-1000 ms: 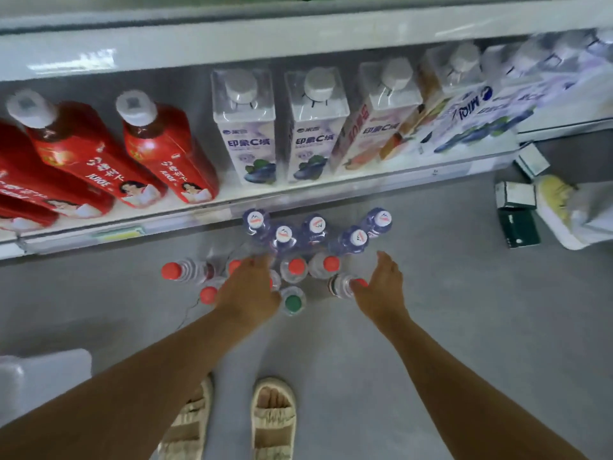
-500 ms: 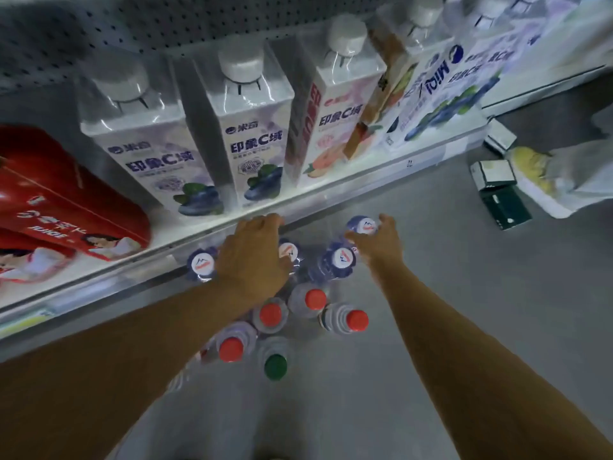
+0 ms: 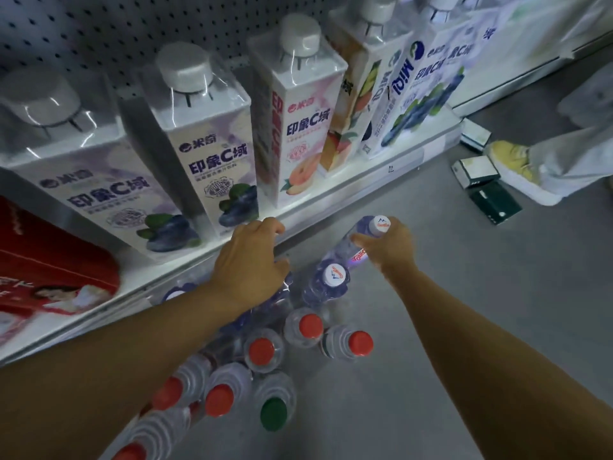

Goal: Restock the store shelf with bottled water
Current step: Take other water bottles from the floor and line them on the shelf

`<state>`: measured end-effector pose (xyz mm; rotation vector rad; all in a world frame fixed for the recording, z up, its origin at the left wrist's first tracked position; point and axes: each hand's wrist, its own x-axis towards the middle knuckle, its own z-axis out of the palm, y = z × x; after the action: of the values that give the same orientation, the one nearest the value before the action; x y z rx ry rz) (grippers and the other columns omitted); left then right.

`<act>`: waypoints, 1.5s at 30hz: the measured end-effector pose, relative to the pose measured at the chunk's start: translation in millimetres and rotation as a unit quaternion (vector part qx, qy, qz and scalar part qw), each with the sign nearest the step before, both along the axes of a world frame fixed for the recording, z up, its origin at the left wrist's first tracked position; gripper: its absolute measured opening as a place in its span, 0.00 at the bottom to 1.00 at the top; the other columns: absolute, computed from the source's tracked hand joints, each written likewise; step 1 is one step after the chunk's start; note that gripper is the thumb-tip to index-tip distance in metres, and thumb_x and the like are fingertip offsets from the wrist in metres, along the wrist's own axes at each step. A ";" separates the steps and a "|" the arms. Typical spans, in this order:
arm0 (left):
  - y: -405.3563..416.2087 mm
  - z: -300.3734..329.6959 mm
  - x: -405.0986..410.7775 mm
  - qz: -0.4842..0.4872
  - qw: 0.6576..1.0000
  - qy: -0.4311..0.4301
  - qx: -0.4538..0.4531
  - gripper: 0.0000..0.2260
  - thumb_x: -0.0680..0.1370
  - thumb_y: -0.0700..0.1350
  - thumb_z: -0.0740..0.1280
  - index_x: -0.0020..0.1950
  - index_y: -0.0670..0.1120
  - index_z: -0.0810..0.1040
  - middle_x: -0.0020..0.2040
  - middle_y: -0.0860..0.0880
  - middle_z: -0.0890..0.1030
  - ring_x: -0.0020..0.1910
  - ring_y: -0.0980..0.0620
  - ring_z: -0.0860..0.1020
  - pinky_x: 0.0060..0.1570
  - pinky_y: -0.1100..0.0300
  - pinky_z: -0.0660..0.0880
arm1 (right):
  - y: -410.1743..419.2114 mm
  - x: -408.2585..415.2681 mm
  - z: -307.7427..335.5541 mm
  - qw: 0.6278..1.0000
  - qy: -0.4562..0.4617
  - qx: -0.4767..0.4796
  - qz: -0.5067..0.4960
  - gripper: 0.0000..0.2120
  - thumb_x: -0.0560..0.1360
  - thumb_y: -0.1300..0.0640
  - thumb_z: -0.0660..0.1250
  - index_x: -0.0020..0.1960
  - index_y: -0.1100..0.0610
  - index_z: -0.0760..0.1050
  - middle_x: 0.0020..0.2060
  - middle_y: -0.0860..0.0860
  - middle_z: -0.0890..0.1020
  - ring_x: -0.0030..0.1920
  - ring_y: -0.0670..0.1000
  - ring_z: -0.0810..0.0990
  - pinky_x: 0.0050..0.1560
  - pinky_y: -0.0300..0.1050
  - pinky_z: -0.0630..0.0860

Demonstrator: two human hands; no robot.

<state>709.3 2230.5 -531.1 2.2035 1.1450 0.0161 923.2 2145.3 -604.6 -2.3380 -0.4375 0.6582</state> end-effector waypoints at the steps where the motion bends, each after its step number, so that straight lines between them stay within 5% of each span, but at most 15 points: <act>1: 0.1 5.0 1.1 -0.003 1.000 -0.001 -0.001 0.23 0.74 0.45 0.69 0.68 0.48 0.68 0.66 0.47 0.72 0.66 0.47 0.68 0.61 0.52 0.69 | -1.4 1.2 11.3 1.000 -0.009 0.007 0.001 0.20 0.63 0.52 0.77 0.53 0.57 0.79 0.45 0.50 0.82 0.42 0.49 0.78 0.30 0.29 0.67; 10: -25.8 110.8 5.9 -0.006 0.998 -0.009 -0.061 0.27 0.72 0.45 0.71 0.68 0.47 0.66 0.66 0.46 0.72 0.64 0.47 0.71 0.60 0.53 0.70 | -16.7 -2.9 182.7 0.995 -0.086 0.050 0.026 0.24 0.61 0.44 0.74 0.52 0.57 0.77 0.43 0.52 0.83 0.43 0.53 0.81 0.44 0.50 0.80; 13: -31.7 171.5 5.4 -0.017 0.995 -0.028 -0.092 0.30 0.71 0.45 0.73 0.70 0.48 0.64 0.66 0.46 0.72 0.64 0.48 0.71 0.60 0.55 0.70 | -21.9 -10.6 258.0 0.994 -0.079 0.062 0.051 0.24 0.56 0.40 0.70 0.45 0.55 0.79 0.38 0.50 0.82 0.40 0.51 0.81 0.41 0.45 0.79; 18: -37.4 282.7 -2.1 -0.024 0.991 -0.054 -0.123 0.34 0.69 0.45 0.74 0.70 0.53 0.61 0.67 0.50 0.71 0.64 0.49 0.71 0.58 0.58 0.69 | -26.5 -36.3 392.0 0.989 -0.081 0.079 0.095 0.13 0.62 0.47 0.75 0.34 0.54 0.76 0.29 0.48 0.79 0.33 0.47 0.77 0.35 0.40 0.74; 26: -46.3 445.5 -36.2 -0.031 0.976 -0.143 -0.158 0.34 0.63 0.40 0.77 0.64 0.54 0.64 0.56 0.52 0.74 0.57 0.51 0.75 0.52 0.62 0.71 | -21.9 -83.6 577.8 0.979 -0.077 0.113 0.153 0.17 0.65 0.47 0.75 0.23 0.50 0.72 0.22 0.43 0.73 0.28 0.44 0.73 0.28 0.35 0.68; 28: -47.4 478.3 -47.8 -0.028 0.975 -0.163 -0.148 0.34 0.64 0.37 0.77 0.63 0.55 0.65 0.56 0.52 0.76 0.55 0.52 0.76 0.51 0.63 0.72 | -20.3 -95.1 618.8 0.978 -0.068 0.120 0.157 0.12 0.62 0.45 0.75 0.28 0.52 0.78 0.26 0.46 0.78 0.32 0.48 0.78 0.33 0.42 0.74; 31: -50.2 531.6 -63.8 -0.031 0.975 -0.181 -0.124 0.34 0.66 0.39 0.77 0.66 0.54 0.65 0.54 0.54 0.77 0.52 0.55 0.77 0.44 0.68 0.71 | -21.4 -112.6 678.8 0.974 -0.067 0.126 0.174 0.21 0.60 0.43 0.73 0.37 0.61 0.79 0.29 0.51 0.80 0.33 0.51 0.79 0.37 0.48 0.77; 36: -58.9 611.2 -85.3 -0.035 0.972 -0.209 -0.099 0.34 0.66 0.43 0.78 0.66 0.53 0.64 0.56 0.52 0.76 0.52 0.55 0.75 0.46 0.64 0.71 | -24.9 -142.9 762.0 0.973 -0.082 0.128 0.175 0.20 0.57 0.41 0.74 0.33 0.57 0.75 0.27 0.51 0.77 0.30 0.52 0.77 0.33 0.48 0.74; 40: -67.9 661.6 -103.9 -0.018 0.967 -0.239 -0.084 0.28 0.68 0.42 0.76 0.59 0.55 0.64 0.46 0.57 0.78 0.45 0.56 0.78 0.39 0.67 0.74 | -28.9 -164.9 816.9 0.966 -0.105 0.130 0.196 0.21 0.61 0.42 0.73 0.30 0.58 0.71 0.27 0.52 0.76 0.30 0.54 0.76 0.32 0.47 0.73; 45: -88.0 717.6 -126.6 0.026 0.958 -0.283 -0.040 0.30 0.60 0.51 0.77 0.58 0.60 0.68 0.50 0.55 0.81 0.48 0.56 0.80 0.50 0.51 0.78 | -39.9 -189.2 879.8 0.943 -0.146 0.163 0.249 0.21 0.59 0.37 0.71 0.28 0.54 0.70 0.26 0.50 0.76 0.31 0.54 0.77 0.34 0.47 0.71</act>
<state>582.7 2142.5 186.5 1.9109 0.8561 0.5751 733.9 2105.4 275.2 -2.0131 -1.2059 0.4155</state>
